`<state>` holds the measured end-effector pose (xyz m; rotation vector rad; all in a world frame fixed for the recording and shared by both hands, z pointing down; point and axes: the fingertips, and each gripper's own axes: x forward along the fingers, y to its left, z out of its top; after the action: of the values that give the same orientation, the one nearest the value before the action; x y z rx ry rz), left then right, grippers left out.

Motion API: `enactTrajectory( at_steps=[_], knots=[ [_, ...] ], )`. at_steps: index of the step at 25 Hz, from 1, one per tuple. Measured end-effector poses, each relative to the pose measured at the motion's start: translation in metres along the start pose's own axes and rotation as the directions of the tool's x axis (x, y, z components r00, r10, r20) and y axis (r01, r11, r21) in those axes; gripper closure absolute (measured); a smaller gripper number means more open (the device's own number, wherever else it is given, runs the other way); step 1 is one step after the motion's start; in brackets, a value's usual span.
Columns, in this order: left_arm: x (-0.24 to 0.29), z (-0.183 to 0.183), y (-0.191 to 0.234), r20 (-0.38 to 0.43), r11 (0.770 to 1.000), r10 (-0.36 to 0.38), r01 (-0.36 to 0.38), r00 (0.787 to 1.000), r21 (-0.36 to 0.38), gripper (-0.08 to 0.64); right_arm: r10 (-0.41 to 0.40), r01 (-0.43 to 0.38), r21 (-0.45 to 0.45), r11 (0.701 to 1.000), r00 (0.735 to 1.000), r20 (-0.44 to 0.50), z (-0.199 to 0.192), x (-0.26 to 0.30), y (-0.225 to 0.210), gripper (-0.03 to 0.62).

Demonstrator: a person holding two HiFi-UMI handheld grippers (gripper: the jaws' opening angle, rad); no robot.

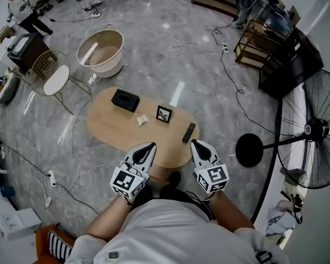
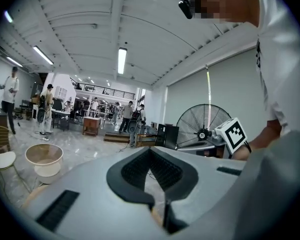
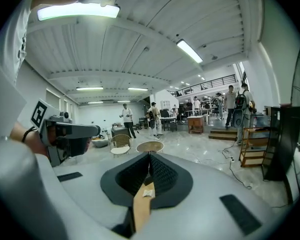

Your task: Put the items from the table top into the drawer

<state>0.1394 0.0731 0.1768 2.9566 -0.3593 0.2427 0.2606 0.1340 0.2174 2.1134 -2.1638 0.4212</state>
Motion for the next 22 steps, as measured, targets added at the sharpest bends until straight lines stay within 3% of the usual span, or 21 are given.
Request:
enactTrajectory(
  at_steps=[8, 22],
  knots=[
    [0.033, -0.02, 0.027, -0.029, 0.995, -0.097, 0.097, 0.995, -0.003, 0.551, -0.114, 0.115, 0.028, 0.993, 0.993, -0.034, -0.027, 0.038, -0.028, 0.566],
    [0.077, -0.068, 0.08, -0.107, 0.98, -0.198, 0.197, 0.974, -0.019, 0.551, -0.281, 0.3, 0.149, 0.942, 0.95, -0.135, -0.098, 0.081, -0.059, 0.561]
  ],
)
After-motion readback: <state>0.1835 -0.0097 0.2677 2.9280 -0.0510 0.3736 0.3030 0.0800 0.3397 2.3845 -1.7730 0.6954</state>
